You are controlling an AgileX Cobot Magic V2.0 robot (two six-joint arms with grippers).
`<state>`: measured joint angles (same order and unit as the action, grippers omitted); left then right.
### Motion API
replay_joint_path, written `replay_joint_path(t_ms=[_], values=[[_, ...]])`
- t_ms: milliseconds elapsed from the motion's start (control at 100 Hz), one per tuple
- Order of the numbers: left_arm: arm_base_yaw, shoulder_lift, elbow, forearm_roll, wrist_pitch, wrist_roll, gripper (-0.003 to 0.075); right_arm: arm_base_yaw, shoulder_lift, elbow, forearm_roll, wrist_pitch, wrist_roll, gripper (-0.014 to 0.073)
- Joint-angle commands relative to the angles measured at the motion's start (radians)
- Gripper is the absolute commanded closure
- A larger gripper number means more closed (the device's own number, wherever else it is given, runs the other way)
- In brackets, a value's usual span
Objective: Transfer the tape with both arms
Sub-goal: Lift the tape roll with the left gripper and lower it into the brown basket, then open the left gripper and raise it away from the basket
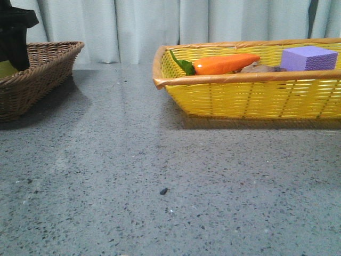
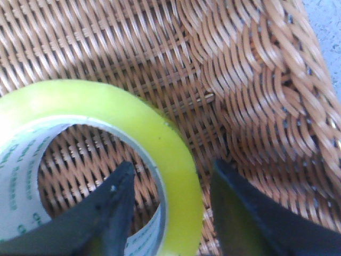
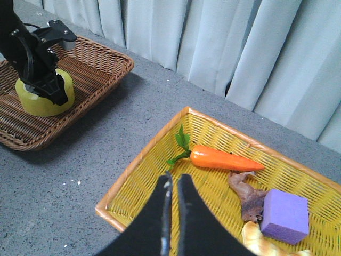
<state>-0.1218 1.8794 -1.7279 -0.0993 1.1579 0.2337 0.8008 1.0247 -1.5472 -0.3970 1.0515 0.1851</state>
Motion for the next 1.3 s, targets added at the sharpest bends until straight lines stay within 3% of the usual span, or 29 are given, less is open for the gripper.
replay_joint_path(t_ms=[0,230,560,610,750,1030,1290], values=[[0.004,-0.095,-0.033,-0.013,-0.018,0.000,0.0407,-0.004,-0.017,-0.021,-0.050,-0.077,-0.003,0.0659],[0.004,-0.275,-0.033,-0.083,-0.065,-0.008,0.0425,-0.004,-0.117,0.121,-0.140,-0.149,0.085,0.0659],[0.004,-0.559,0.007,-0.163,-0.110,-0.008,0.0741,-0.004,-0.351,0.437,-0.286,-0.245,0.276,0.0659],[0.004,-0.605,0.041,-0.168,-0.140,-0.001,0.0741,-0.004,-0.382,0.475,-0.313,-0.253,0.291,0.0659],[0.004,-0.748,0.194,-0.168,-0.246,0.006,0.0741,-0.004,-0.470,0.577,-0.372,-0.299,0.371,0.0659],[0.004,-1.108,0.653,-0.172,-0.534,0.031,0.0741,-0.004,-0.623,0.740,-0.482,-0.333,0.447,0.0659],[0.004,-1.466,1.009,-0.178,-0.632,0.031,0.0741,-0.004,-0.765,0.847,-0.517,-0.371,0.462,0.0659]])
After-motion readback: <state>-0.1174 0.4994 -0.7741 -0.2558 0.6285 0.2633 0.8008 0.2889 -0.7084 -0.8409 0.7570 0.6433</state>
